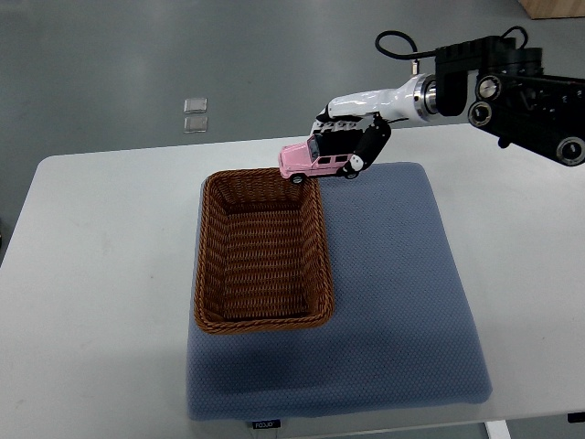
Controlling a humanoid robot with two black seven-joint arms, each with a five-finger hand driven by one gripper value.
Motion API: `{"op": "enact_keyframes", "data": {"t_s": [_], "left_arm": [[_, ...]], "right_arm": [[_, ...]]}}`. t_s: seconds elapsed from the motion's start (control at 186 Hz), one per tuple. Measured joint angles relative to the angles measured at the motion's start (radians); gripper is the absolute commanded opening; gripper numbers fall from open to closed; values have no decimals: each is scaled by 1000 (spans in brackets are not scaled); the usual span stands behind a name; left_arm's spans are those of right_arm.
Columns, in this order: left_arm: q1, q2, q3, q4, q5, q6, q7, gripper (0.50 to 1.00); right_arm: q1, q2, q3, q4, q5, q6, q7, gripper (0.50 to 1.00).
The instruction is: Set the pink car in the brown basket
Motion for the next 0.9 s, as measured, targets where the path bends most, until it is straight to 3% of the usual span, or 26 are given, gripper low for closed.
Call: {"op": "enact_keyframes", "data": {"t_s": [0.221, 0.372, 0.469, 0.544, 0.604, 0.69, 0.9], "left_arm": [[0, 0, -1, -2, 0, 0, 0, 1000], [0, 0, -1, 0, 0, 0, 0, 1000], [0, 0, -2, 4, 0, 0, 0, 1000], [0, 0, -2, 4, 0, 0, 0, 1000], [0, 0, -2, 5, 0, 0, 0, 1000], [0, 0, -2, 5, 0, 0, 0, 1000], [0, 0, -2, 6, 0, 0, 0, 1000]], "right_arm": [[-11, 235, -35, -152, -3, -26, 2, 500], [-48, 326, -90, -231, -14, -65, 8, 500], [-77, 355, -107, -257, -18, -82, 9, 539], [-95, 362, -108, -265, -19, -87, 10, 613], [-103, 363, -107, -268, -19, -89, 11, 747], [-114, 364, -103, -276, -18, -91, 11, 901], [-127, 364, -84, -288, -3, -91, 13, 909]]}}
